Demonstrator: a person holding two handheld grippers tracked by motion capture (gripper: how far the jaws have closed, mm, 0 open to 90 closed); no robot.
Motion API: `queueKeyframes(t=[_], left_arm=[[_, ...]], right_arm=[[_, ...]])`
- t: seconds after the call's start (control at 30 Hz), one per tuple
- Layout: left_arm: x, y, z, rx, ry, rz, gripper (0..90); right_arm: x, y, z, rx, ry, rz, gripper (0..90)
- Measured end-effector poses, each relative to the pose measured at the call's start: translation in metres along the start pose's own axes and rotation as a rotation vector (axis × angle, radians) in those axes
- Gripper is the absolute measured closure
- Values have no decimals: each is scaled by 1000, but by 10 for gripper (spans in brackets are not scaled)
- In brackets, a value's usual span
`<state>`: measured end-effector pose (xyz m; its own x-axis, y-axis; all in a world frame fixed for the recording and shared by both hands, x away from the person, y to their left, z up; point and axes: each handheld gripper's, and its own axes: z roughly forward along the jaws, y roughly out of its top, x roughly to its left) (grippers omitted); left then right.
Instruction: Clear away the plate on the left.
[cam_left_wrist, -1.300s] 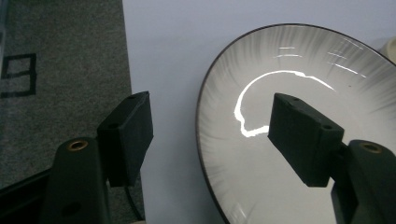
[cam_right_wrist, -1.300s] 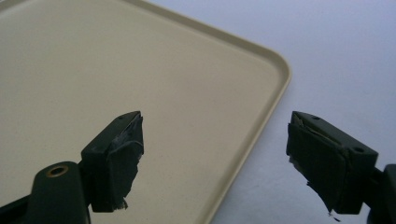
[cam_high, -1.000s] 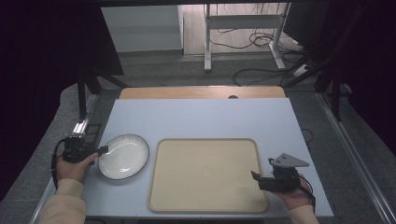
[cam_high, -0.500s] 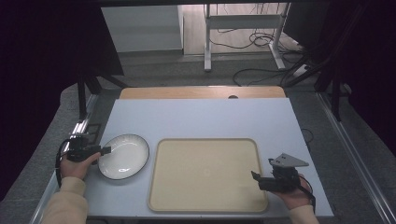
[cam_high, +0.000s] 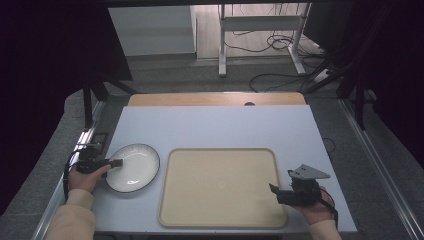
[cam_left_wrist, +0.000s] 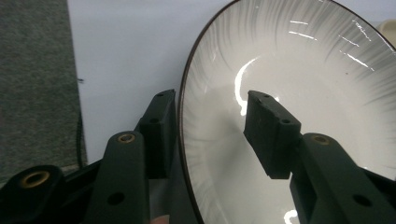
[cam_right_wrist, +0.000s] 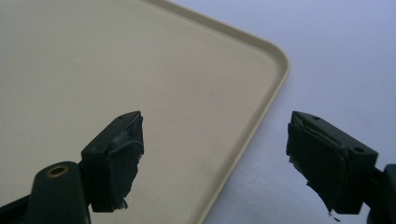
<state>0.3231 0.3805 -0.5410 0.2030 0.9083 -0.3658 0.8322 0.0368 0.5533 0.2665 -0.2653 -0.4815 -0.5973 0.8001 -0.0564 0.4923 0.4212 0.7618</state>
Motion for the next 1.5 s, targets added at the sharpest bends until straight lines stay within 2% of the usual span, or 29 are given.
queueKeyframes(t=[0.07,0.2,0.33,0.43,0.73,0.93,1.1,1.27,1.5], left_arm=[[0,1,0,-1,-2,-12,536],[-4,2,2,10,10,-1,532],[-1,1,1,0,10,-16,601],[2,1,0,-11,1,-43,651],[-1,3,-12,-46,-10,-48,758],[-1,4,-19,-71,-44,-62,802],[-1,5,-23,-97,-70,-69,825],[-7,7,-25,-116,-53,-59,830],[-12,8,-28,-141,-53,-56,834]], right_arm=[[0,0,0,2,-1,0,193],[2,1,0,-2,-4,-13,194],[2,1,0,1,-5,-18,195],[1,1,0,0,-7,-15,195],[0,1,-2,-8,-14,-9,195],[-2,0,-3,-16,-22,-4,195],[-2,0,-3,-16,-22,-3,195],[-3,0,-3,-16,-24,-3,195],[-5,0,-4,-21,-29,1,196]])
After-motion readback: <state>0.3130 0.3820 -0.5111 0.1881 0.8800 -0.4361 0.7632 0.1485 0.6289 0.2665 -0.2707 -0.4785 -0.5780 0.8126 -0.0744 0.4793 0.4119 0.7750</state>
